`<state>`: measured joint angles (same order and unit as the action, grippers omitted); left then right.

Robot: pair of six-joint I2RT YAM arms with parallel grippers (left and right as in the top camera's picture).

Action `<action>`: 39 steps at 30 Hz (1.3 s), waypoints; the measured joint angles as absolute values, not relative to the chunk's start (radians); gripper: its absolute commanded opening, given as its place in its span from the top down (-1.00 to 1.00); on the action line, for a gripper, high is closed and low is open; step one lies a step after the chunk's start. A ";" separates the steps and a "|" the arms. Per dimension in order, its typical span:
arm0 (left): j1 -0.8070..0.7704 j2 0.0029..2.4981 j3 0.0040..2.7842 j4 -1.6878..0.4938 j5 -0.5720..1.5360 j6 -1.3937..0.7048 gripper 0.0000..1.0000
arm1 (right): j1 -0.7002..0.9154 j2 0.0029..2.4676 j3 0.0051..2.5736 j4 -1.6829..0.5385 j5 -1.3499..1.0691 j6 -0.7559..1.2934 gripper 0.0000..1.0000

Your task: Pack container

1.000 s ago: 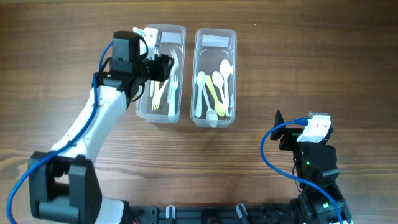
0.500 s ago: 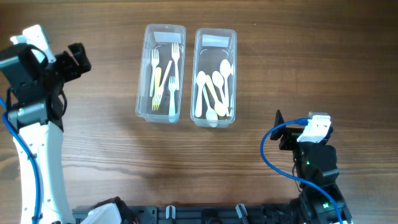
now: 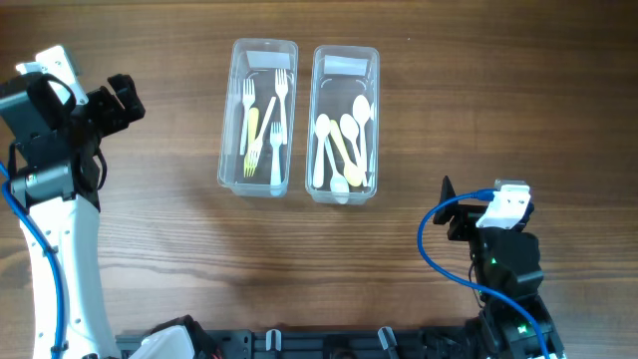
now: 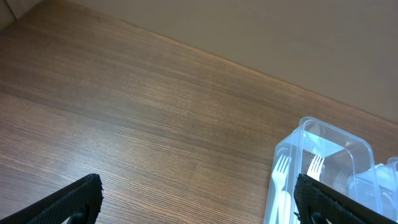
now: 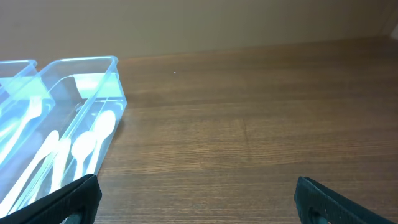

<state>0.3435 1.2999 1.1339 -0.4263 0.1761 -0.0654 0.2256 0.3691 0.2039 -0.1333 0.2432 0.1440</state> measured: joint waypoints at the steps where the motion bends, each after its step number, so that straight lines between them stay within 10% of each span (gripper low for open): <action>1: 0.344 1.300 1.134 -0.426 0.176 -0.065 -1.00 | 0.226 0.369 0.204 -0.133 0.243 0.144 -0.99; 24: 0.344 1.300 1.134 -0.426 0.176 -0.065 -0.99 | 0.226 0.367 0.204 -0.142 0.243 0.144 -0.99; 31: 0.344 1.300 1.134 -0.427 0.176 -0.065 -0.99 | 0.218 0.097 0.202 -0.450 0.244 0.126 -0.99; 39: 0.344 1.301 1.134 -0.427 0.176 -0.065 -0.99 | 0.109 0.017 0.096 -0.084 0.014 -0.061 -0.99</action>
